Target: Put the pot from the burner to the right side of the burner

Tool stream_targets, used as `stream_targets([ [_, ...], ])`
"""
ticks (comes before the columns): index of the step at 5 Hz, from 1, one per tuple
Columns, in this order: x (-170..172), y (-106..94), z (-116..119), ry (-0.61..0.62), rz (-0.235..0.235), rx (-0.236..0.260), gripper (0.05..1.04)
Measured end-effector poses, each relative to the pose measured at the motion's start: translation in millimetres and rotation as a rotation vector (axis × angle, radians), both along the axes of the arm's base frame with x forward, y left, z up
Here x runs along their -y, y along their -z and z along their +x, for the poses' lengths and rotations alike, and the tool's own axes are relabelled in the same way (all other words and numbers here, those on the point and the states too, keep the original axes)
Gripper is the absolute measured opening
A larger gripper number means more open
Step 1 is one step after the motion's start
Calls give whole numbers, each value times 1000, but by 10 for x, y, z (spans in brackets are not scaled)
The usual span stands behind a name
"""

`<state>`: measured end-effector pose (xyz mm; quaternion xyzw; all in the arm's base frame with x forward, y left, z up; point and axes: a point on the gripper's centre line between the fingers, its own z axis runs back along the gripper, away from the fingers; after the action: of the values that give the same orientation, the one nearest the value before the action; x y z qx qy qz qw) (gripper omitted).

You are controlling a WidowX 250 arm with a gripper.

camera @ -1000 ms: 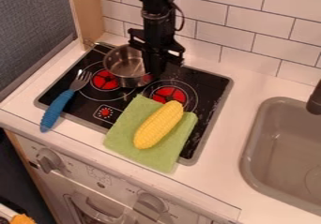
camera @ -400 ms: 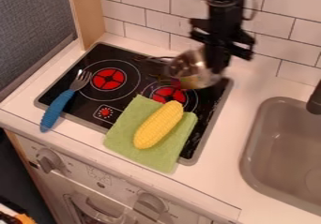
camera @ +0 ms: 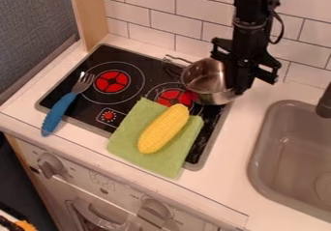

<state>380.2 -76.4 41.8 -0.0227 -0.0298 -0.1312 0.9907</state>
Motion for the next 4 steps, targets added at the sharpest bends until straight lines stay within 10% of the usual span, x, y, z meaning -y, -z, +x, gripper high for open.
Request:
stream_targets([
  [2,-142,-271,-126,-57,-5,46,836],
  [4,-232,-316,-319,-112,6,31,1005],
])
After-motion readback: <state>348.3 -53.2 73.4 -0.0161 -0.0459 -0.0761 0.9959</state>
